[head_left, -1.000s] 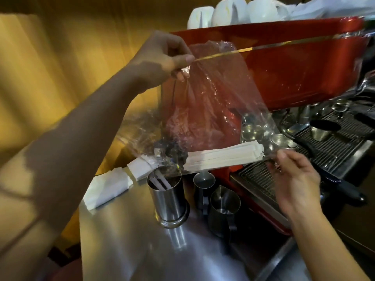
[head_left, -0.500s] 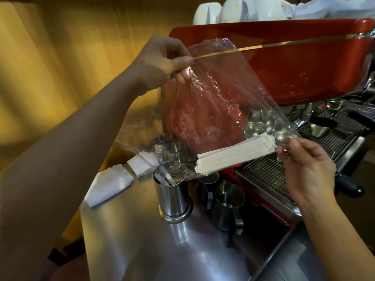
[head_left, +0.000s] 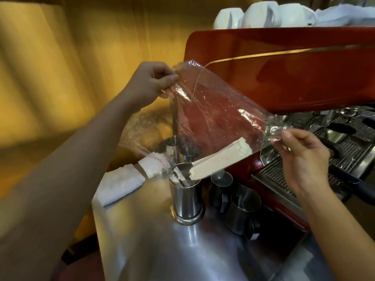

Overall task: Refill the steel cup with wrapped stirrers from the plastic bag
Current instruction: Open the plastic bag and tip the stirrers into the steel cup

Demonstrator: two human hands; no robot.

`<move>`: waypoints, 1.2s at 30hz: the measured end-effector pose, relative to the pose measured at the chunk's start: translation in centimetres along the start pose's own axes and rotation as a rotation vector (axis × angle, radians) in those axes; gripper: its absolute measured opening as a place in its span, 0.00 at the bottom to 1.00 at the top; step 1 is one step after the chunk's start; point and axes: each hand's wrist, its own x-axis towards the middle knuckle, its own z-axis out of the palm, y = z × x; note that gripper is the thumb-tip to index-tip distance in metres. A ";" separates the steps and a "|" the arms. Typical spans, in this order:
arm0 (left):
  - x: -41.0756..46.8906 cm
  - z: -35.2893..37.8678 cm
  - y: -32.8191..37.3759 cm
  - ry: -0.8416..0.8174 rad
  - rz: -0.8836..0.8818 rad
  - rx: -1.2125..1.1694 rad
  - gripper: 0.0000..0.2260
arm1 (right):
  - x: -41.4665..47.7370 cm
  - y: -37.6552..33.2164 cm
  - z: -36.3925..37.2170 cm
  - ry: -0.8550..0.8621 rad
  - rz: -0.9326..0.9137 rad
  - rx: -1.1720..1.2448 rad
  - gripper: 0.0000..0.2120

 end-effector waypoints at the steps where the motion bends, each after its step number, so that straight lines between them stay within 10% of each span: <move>1: -0.1 -0.2 -0.6 0.005 -0.006 -0.007 0.06 | 0.1 0.1 0.2 -0.005 0.004 -0.003 0.09; 19: -2.7 -1.2 -5.8 0.118 -0.066 -0.114 0.07 | 0.7 1.1 2.0 -0.115 -0.029 -0.175 0.04; 29: -3.8 -1.2 -6.6 0.076 -0.134 -0.202 0.02 | -1.2 4.6 2.1 -0.275 0.197 -0.350 0.24; 36: -6.3 -0.9 -9.0 -0.050 -0.256 -0.122 0.12 | -1.9 7.1 2.2 -0.206 0.214 -0.394 0.13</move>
